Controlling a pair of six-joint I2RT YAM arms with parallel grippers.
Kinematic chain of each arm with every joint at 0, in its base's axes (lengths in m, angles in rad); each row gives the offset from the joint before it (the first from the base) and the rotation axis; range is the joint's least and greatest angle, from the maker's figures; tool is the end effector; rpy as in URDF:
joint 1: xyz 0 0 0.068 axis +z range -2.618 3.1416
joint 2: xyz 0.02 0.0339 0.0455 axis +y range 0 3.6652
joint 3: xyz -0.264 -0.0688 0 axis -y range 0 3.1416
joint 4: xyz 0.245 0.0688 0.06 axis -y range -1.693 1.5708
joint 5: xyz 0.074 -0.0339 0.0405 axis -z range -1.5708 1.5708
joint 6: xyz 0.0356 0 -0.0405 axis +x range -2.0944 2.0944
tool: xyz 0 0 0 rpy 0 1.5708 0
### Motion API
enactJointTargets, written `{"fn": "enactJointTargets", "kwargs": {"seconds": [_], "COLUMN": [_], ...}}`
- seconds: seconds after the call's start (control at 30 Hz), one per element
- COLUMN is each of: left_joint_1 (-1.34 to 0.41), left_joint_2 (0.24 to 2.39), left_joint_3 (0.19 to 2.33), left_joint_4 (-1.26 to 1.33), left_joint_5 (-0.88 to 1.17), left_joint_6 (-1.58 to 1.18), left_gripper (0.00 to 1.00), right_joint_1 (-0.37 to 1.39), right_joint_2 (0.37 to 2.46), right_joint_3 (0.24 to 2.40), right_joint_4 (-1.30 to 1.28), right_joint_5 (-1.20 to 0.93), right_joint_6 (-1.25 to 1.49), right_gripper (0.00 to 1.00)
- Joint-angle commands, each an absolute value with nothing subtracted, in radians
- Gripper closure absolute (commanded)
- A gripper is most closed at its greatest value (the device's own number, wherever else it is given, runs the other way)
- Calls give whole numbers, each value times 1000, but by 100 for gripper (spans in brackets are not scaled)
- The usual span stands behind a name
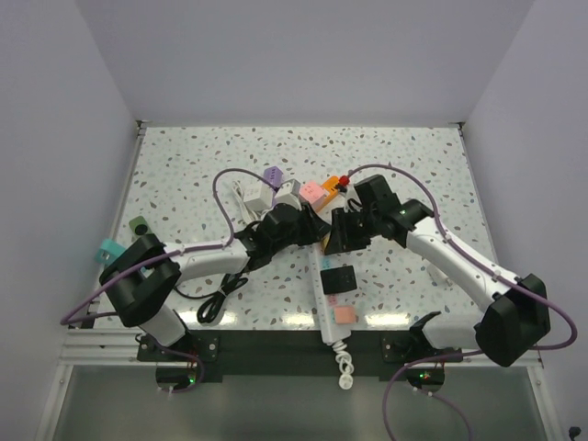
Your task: Pull the plug off the socket
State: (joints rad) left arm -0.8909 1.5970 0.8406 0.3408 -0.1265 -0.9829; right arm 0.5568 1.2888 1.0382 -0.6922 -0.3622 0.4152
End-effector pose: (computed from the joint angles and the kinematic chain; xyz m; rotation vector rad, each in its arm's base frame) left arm 0.2212 -0.2665 0.2088 -0.1875 2.1435 -1.0483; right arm 0.2156 0.1491 0.2776 -0.3422 2.6136 0.8251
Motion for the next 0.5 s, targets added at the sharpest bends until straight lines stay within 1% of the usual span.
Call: {"fn": "enactJointTargets", "kwargs": {"seconds": [0.0, 0.13, 0.33, 0.37, 0.4, 0.43, 0.47], "left_joint_1": [-916, -862, -772, -759, -752, -740, -736], "left_joint_2": [1563, 1537, 1482, 1474, 1467, 1448, 1439], "left_joint_3": [804, 767, 689, 680, 673, 669, 672], "left_joint_4": [290, 256, 272, 275, 279, 281, 275], "left_joint_5": [-110, -117, -78, -63, -55, -49, -38], "left_joint_6": [-950, -956, -942, -939, -939, -934, -928], "left_gripper": [100, 100, 100, 100, 100, 100, 100], "right_joint_1": [555, 555, 535, 532, 528, 523, 517], "right_joint_2": [1226, 1149, 983, 985, 997, 1065, 1107], "right_joint_3": [1069, 1009, 914, 914, 928, 968, 994], "right_joint_4": [-549, -525, -500, -533, -576, -627, -735], "right_joint_5": [-353, -319, -183, -143, -15, 71, 154], "right_joint_6": [454, 472, 515, 520, 528, 540, 554], "right_gripper": [100, 100, 100, 100, 100, 100, 100]}}
